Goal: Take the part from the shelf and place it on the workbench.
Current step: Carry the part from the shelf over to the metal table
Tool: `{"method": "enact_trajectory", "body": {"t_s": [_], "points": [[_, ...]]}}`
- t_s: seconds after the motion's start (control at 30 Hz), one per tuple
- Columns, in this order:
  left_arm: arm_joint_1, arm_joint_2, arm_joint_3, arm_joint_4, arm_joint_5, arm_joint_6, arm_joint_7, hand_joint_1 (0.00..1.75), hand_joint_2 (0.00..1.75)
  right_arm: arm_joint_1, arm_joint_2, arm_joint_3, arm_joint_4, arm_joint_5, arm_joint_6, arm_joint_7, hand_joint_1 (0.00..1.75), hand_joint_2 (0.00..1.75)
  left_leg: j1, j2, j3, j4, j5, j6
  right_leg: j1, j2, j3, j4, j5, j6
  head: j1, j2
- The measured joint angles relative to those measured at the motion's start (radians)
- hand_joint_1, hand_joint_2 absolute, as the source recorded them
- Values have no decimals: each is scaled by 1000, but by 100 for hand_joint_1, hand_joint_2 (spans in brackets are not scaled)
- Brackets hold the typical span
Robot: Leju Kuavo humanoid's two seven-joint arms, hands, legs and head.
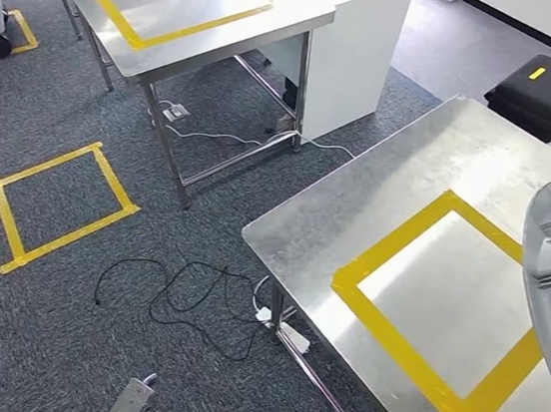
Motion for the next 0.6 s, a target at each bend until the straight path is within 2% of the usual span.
{"method": "enact_trajectory", "body": {"t_s": [0.03,0.07,0.1,0.13,0.17,0.2,0.23,0.27,0.3,0.37,0.4,0.47,0.5,0.53,0.57,0.6], "points": [[2,1,0,0,0,0,0,0,175,0,0,-4,3,-4,0,0,175,175,1,-9,-34,73,-33,0,1,10,-2,0,1,-3,0,0],[4,1,0,0,0,0,0,0,175,0,0,-7,5,-8,0,0,175,175,1,-12,-63,131,-53,1,3,21,-3,0,2,-5,-1,0],[6,2,0,0,0,0,0,0,175,0,0,-11,8,-13,0,0,175,175,1,-14,-78,159,-52,4,5,33,-4,1,3,-6,-1,0],[6,2,1,0,0,0,0,0,175,0,0,-15,11,-16,0,0,175,175,0,-17,-75,148,-31,9,7,45,-4,1,4,-6,-1,0],[6,2,1,0,0,0,0,0,175,1,0,-18,13,-17,0,0,175,175,-1,-23,-53,97,6,16,9,57,-3,1,4,-6,-1,0],[6,3,1,0,0,0,0,0,175,1,0,-21,15,-18,0,0,175,175,-2,-39,-20,26,47,25,10,68,-2,1,5,-6,-1,0],[5,4,1,0,0,0,0,0,175,0,0,-24,16,-19,0,0,175,175,-3,-58,11,-40,75,35,12,78,-2,2,6,-5,0,0],[5,5,1,0,0,0,-1,0,175,0,0,-27,17,-21,0,-1,175,175,-4,-74,34,-89,90,42,12,88,-5,3,7,-3,-1,0],[4,6,1,0,0,0,-1,0,175,0,0,-30,18,-26,0,-2,175,175,-5,-84,45,-116,93,46,11,97,-8,3,9,1,-1,0],[3,6,1,0,0,0,-2,0,175,2,0,-38,22,-35,0,-3,175,175,-4,-75,50,-132,92,47,8,113,-18,2,13,12,-2,0],[1,5,1,0,0,0,-2,0,175,4,0,-42,24,-40,0,-4,175,175,-2,-65,52,-138,96,47,9,106,-24,5,11,17,-1,0],[0,3,2,0,0,-1,-2,0,175,4,0,-51,28,-52,0,-9,175,175,3,-44,55,-152,104,49,10,62,-52,56,-24,26,5,0],[1,3,2,0,0,-2,-2,0,175,2,0,-55,31,-62,0,-14,175,175,3,-32,55,-154,105,51,8,35,-77,112,-57,30,8,0],[3,3,2,0,0,-2,-2,0,175,1,0,-59,35,-71,0,-19,175,175,2,-19,54,-154,105,52,6,20,-108,180,-92,36,12,0],[5,4,3,0,0,-2,-2,0,175,1,0,-64,40,-80,0,-22,175,175,2,-6,53,-154,104,52,3,12,-135,239,-116,41,12,0],[6,4,4,0,0,-2,-2,0,175,3,0,-69,45,-89,0,-23,175,175,2,6,53,-153,104,51,-1,9,-150,274,-125,46,12,0]]}}
